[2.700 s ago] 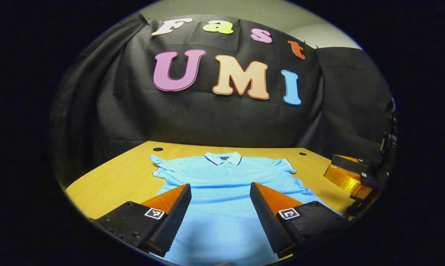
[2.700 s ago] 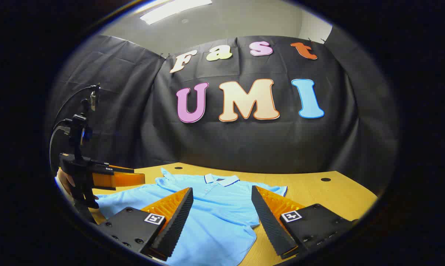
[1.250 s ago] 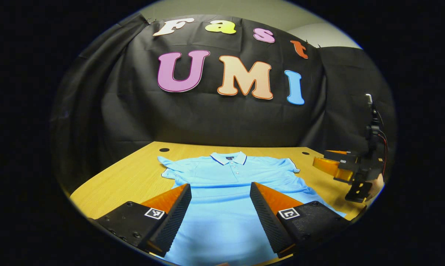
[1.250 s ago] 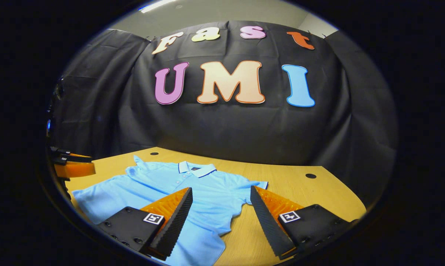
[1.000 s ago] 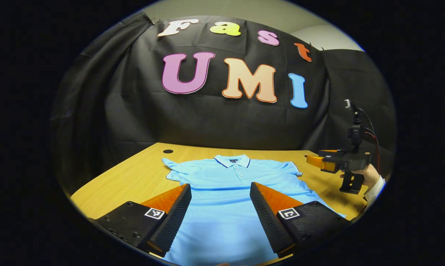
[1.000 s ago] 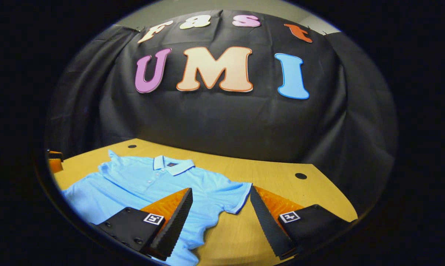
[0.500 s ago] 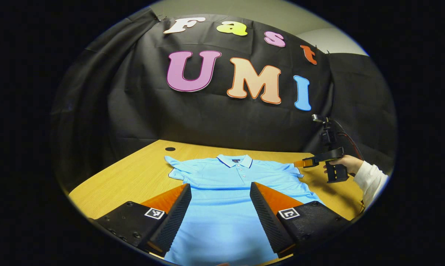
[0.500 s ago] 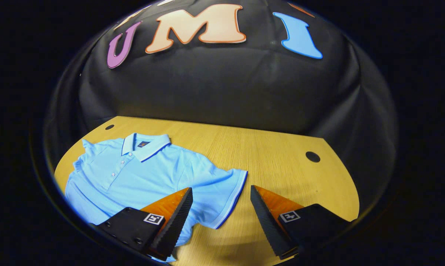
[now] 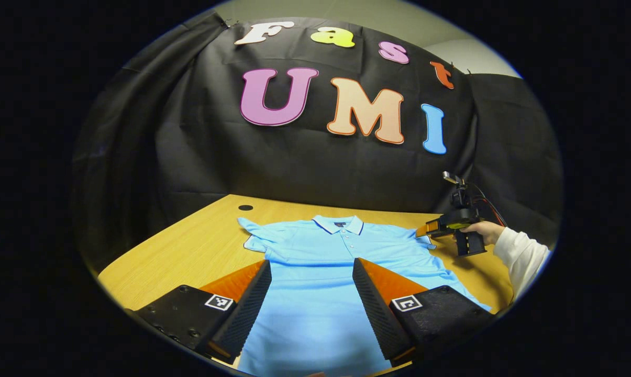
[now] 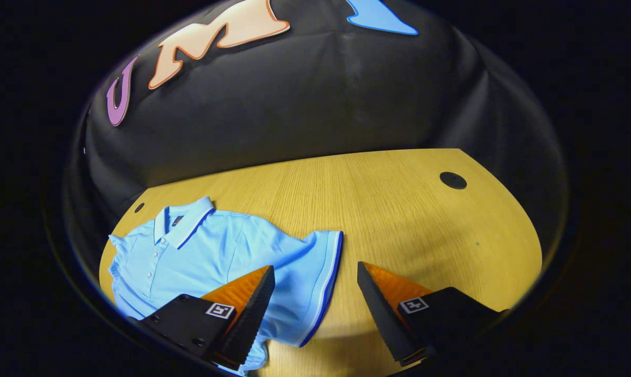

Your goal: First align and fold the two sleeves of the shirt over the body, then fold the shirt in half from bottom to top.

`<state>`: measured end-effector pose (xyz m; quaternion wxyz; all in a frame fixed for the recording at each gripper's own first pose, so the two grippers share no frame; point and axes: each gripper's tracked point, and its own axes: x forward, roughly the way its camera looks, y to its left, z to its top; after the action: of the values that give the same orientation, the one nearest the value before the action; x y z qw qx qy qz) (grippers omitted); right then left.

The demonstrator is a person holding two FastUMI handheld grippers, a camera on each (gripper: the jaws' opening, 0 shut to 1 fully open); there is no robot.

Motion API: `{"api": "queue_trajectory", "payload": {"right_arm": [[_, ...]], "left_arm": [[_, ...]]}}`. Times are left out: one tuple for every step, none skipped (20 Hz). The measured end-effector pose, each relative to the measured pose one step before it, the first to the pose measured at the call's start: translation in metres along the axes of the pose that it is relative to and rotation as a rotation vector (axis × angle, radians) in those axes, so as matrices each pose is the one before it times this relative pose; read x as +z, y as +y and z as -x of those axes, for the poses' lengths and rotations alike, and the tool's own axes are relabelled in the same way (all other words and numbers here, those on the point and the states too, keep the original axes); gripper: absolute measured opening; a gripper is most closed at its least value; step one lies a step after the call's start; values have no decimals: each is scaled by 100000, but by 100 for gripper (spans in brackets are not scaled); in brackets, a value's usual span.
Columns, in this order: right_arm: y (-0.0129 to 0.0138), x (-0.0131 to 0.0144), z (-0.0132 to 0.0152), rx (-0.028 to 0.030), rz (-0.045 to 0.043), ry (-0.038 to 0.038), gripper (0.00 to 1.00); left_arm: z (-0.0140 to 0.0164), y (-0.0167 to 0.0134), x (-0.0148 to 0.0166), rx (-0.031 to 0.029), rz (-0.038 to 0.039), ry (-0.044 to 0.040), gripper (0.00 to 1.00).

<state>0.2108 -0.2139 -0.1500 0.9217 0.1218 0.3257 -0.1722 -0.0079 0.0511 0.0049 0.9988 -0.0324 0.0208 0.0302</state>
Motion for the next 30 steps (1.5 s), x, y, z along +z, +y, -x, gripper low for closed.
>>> {"api": "queue_trajectory", "payload": {"right_arm": [[-128,314,-182,-793,446,-1216,98],[-66,-34,-120,-164,262,-285,94],[-110,77,-103,-478,937,-370,92],[-206,-32,-110,-404,1753,-663,91],[-142,-47,10,-624,1928,-271,84],[-10,-110,25,-231,2091,-581,85],[53,-91,-34,-439,2253,-287,79],[100,-70,-54,513,1822,-740,81],[447,-35,138,1125,260,453,80],[55,23,-90,41,934,-480,68],[337,-112,4,1464,291,-224,63],[249,-26,229,508,31,378,61],[-90,59,-61,-180,1047,-572,54],[541,-19,153,2293,-157,12,47],[101,-131,140,-888,-394,1065,42],[269,27,-336,586,-453,-734,25],[52,-200,262,-888,-933,1250,24],[-35,66,3,-288,230,-345,12],[119,-74,-52,330,1,365,12],[35,37,84,-393,168,49,4],[-29,44,-118,-516,1137,-608,4],[61,51,-13,-816,636,-96,4],[-3,-28,94,-849,652,-287,2],[-5,117,-8,-996,412,-196,2],[-17,-52,125,-1060,330,56,2],[77,173,129,-268,-167,-109,2],[140,193,86,-81,-717,-252,2],[78,413,233,-348,-953,-640,2],[224,648,392,333,-760,-1576,2],[361,812,484,899,-552,-1860,2]], "left_arm": [[-81,53,2,52,379,386,93],[-70,104,-130,219,212,312,93],[-90,164,8,407,112,315,93],[23,139,-225,448,68,154,93],[-90,212,159,662,212,45,93],[-88,242,-95,583,279,138,93],[14,175,-109,768,-114,525,93],[-54,46,-68,761,-592,203,93],[20,52,87,380,-475,-266,94],[156,-9,-43,-155,-262,-210,94],[68,-74,43,-277,-73,-152,94],[0,-34,59,-76,21,-241,94],[57,-148,102,-505,-93,-105,94],[-8,-88,-124,-260,136,161,93],[-58,-80,-10,-57,391,332,94],[-157,31,-204,271,569,567,94],[24,95,-243,396,592,1016,93],[43,-6,-300,-12,518,814,94],[11,-155,-62,-252,262,419,94],[-49,-107,0,-305,37,75,93],[48,-86,50,-159,-131,-66,94],[162,14,-57,-172,-193,-133,94],[-31,-16,72,-14,-237,-82,94],[-73,145,-5,252,-155,17,94],[-86,49,77,105,-153,-65,94],[-8,33,-132,141,90,258,94],[-2,-25,-87,-63,67,245,94],[65,-56,-91,-109,-50,384,94],[-60,-189,-64,-389,-54,435,94],[30,-294,-140,-860,-105,635,94]]}}
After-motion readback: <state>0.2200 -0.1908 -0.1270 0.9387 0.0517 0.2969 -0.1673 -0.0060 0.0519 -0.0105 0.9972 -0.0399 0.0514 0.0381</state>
